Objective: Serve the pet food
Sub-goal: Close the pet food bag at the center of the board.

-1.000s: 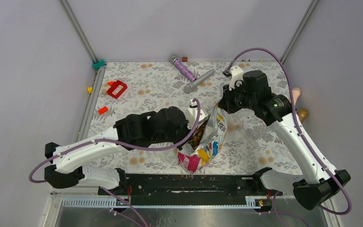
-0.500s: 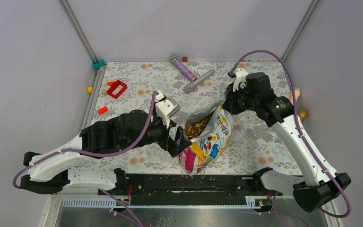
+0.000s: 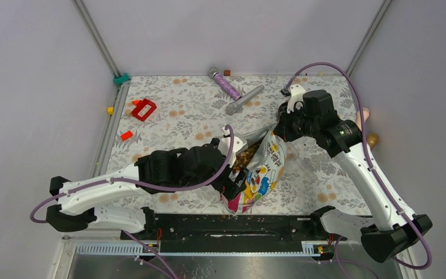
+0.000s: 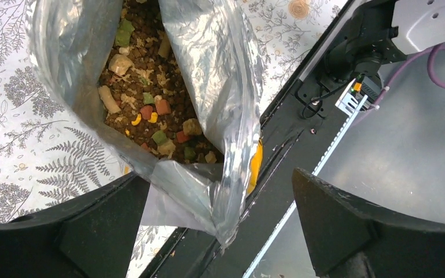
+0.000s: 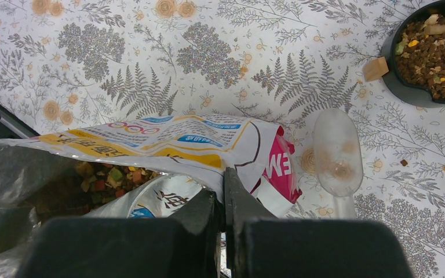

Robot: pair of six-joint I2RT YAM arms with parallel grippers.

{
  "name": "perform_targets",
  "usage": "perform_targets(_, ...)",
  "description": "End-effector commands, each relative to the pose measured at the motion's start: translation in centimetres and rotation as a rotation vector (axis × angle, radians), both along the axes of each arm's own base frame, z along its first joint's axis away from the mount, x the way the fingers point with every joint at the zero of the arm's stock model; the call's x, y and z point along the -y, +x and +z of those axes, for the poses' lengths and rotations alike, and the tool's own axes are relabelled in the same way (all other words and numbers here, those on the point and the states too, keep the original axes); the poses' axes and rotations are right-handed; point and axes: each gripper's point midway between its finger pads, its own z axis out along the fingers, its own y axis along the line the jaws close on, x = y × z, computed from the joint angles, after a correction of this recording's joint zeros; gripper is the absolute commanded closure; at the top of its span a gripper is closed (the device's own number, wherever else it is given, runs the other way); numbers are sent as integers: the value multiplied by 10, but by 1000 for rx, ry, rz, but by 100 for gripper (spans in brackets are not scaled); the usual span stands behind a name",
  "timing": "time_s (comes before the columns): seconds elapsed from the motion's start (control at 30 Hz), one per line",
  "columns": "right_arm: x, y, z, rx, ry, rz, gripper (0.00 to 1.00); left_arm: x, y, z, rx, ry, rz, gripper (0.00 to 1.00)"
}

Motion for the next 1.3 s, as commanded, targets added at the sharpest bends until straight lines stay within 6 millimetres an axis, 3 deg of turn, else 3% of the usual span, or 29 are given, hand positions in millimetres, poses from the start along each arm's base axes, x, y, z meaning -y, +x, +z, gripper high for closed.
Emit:
perform_targets(0.0,-18,16,122,396,253,31,100,12,12,5,33,-30,64,5)
perform_targets(0.1,-17,14,123,403,253,31,100,9,27,6,78,-26,158,17)
perform_targets(0.23,-16,11,125,414,258,31,100,-1,46,7,140,-4,271,51)
perform_targets(0.3,-15,9,126,421,256,36,100,-6,50,9,156,0,294,77)
perform_targets(0.33,-15,8,127,428,254,44,100,-10,52,12,164,-5,317,99)
perform_targets(0.43,-11,5,125,479,195,77,100,-31,60,30,196,-51,414,100)
perform_targets(0.6,24,5,107,651,-82,97,100,-102,72,67,245,-198,646,100)
perform_targets(0.67,31,-1,85,711,-225,199,100,-125,72,69,249,-249,695,100)
perform_targets(0.73,25,-23,40,764,-365,461,100,-143,72,67,240,-294,731,100)
perform_targets(0.8,25,-38,8,751,-442,622,100,-159,71,65,229,-337,763,100)
perform_targets(0.9,21,-63,-10,654,-447,817,100,-179,73,58,220,-371,828,100)
perform_targets(0.97,20,-71,-14,608,-451,898,100,-183,74,52,212,-384,842,100)
perform_targets(1.13,8,-69,-14,583,-401,962,100,-170,74,50,240,-323,757,100)
perform_targets(1.27,-12,-71,4,629,-283,980,100,-142,65,60,296,-307,538,100)
